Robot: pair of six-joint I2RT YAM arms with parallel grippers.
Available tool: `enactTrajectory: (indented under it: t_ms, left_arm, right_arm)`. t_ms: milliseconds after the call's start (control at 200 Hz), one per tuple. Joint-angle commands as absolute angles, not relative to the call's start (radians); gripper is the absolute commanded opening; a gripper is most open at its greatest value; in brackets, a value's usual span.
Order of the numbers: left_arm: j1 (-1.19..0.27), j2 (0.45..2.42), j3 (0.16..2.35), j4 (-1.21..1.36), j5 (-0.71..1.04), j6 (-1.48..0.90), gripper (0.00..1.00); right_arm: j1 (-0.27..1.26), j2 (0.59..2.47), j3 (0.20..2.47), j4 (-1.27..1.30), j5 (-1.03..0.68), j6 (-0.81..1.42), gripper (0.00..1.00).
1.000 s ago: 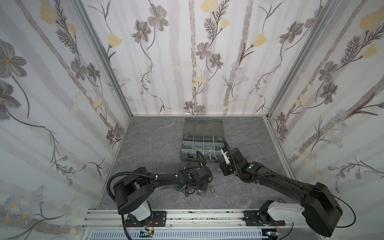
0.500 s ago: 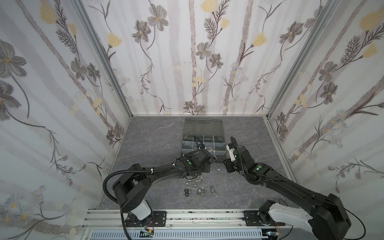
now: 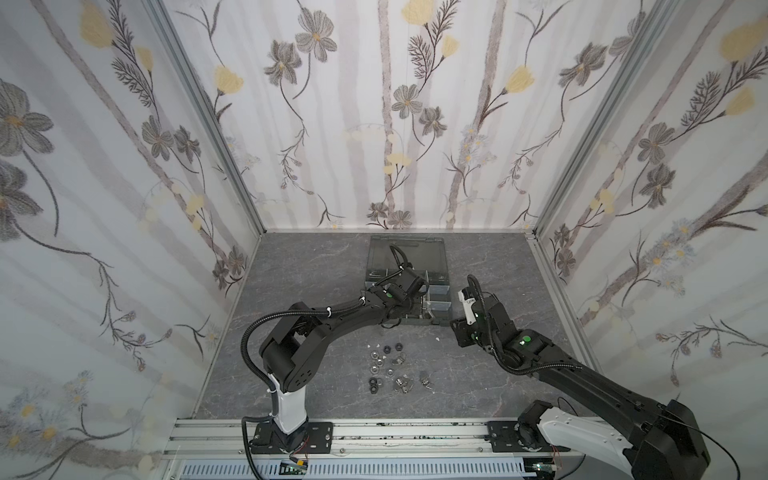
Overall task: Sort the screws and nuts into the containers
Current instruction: 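Lower the silver bolt into the nearest compartment and open the left gripper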
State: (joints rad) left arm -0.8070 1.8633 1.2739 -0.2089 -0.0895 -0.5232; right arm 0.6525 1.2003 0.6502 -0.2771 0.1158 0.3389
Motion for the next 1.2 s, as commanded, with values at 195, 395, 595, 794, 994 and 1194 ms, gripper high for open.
enactTrajectory:
  t_ms: [195,395,595,794,994,1194]
  left_arm:
    - [-0.804,1.889,1.287,-0.199,-0.102,-0.532,0.33]
    - [-0.804,1.871,1.287,-0.199,-0.113,-0.533,0.34]
    - [-0.804,1.86,1.287,-0.199,-0.113,-0.538,0.34]
    - [-0.804,1.854,1.287,-0.2,-0.11,-0.543,0.34]
    - [-0.804,1.837,1.287,-0.199,-0.112,-0.543,0.34]
    - [-0.804,1.808,1.268,-0.199,-0.121,-0.547,0.34]
  right_arm:
    - [0.653,1.21,0.65,-0.275,0.136,0.353,0.41]
    - [0.653,1.214,0.651,-0.274,0.137,0.353,0.42]
    - [0.652,1.223,0.651,-0.272,0.132,0.352,0.42]
    - [0.653,1.226,0.651,-0.269,0.132,0.351,0.42]
    - [0.653,1.229,0.65,-0.265,0.128,0.351,0.41]
    - [0.652,1.244,0.65,-0.262,0.115,0.351,0.41]
